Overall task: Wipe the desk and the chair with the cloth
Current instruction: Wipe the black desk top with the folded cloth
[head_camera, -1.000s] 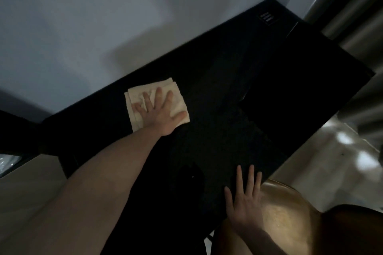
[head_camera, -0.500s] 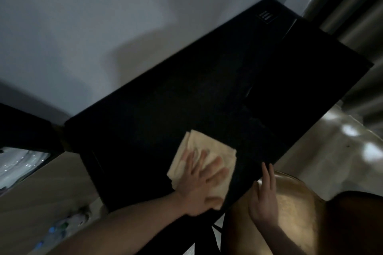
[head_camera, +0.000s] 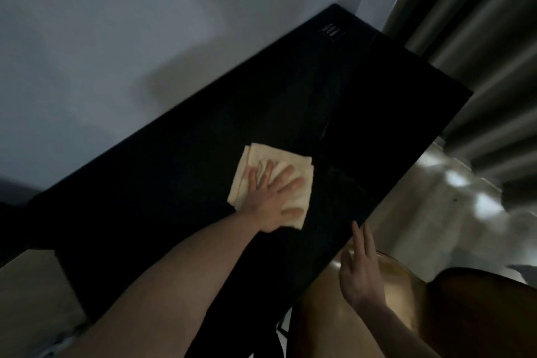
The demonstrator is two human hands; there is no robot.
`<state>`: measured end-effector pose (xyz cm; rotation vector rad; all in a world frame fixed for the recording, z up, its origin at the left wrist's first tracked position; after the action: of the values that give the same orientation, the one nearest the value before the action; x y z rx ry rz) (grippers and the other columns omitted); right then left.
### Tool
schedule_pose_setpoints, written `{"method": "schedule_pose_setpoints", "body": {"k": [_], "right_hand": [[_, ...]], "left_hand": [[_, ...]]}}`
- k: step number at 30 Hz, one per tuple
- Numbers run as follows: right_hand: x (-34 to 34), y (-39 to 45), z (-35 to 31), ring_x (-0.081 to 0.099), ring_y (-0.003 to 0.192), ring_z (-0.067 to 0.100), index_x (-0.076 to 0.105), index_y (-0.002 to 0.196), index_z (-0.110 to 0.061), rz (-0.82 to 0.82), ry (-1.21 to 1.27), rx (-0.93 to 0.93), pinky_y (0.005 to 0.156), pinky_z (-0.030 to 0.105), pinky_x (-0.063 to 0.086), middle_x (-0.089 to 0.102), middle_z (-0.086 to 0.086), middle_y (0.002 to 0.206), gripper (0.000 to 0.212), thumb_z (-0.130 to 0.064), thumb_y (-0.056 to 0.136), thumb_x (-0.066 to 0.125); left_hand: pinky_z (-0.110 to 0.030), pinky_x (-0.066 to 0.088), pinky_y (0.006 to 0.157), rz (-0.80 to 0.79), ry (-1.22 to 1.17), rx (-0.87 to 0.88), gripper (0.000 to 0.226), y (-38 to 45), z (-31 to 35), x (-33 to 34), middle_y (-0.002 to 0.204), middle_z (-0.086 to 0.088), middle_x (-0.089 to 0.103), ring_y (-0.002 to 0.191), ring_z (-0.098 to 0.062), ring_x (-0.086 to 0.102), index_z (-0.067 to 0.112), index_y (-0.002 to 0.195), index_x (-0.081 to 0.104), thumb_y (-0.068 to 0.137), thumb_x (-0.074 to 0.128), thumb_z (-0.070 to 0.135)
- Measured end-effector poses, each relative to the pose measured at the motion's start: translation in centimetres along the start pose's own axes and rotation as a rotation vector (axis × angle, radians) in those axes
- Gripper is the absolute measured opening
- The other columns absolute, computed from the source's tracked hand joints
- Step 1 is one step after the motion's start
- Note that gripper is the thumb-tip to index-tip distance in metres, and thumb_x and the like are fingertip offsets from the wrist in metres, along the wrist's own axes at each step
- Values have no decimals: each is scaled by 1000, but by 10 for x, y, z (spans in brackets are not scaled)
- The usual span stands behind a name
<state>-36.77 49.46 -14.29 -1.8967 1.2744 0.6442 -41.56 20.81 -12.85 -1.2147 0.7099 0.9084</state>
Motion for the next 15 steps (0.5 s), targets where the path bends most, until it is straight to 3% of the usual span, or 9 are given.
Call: {"method": "schedule_pose_setpoints", "body": {"k": [11, 15], "right_hand": [[7, 61, 6, -16, 162, 20, 0, 169, -22, 26, -25, -17, 132, 39, 6, -24, -7, 173, 75, -39, 111, 44], [6, 61, 10, -12, 161, 7, 3, 170, -27, 27, 97, -14, 127, 27, 16, -25, -25, 170, 72, -34, 112, 45]], "left_hand": [[-73, -15, 116, 14, -115, -266, 93, 153, -2, -81, 166, 14, -38, 152, -39, -35, 53, 157, -24, 87, 23, 91], [-76, -14, 114, 25, -125, -299, 105, 180, 3, -94, 167, 12, -37, 151, -43, -34, 51, 157, -24, 78, 27, 99]]}}
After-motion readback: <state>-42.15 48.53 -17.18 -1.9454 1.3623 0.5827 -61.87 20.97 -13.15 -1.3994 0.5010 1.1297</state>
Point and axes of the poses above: each hand's wrist, its own y-axis towards the middle knuckle, its own x-axis out of the palm, z = x × y, the point moved 2 cm from there along y, towards the middle knuckle
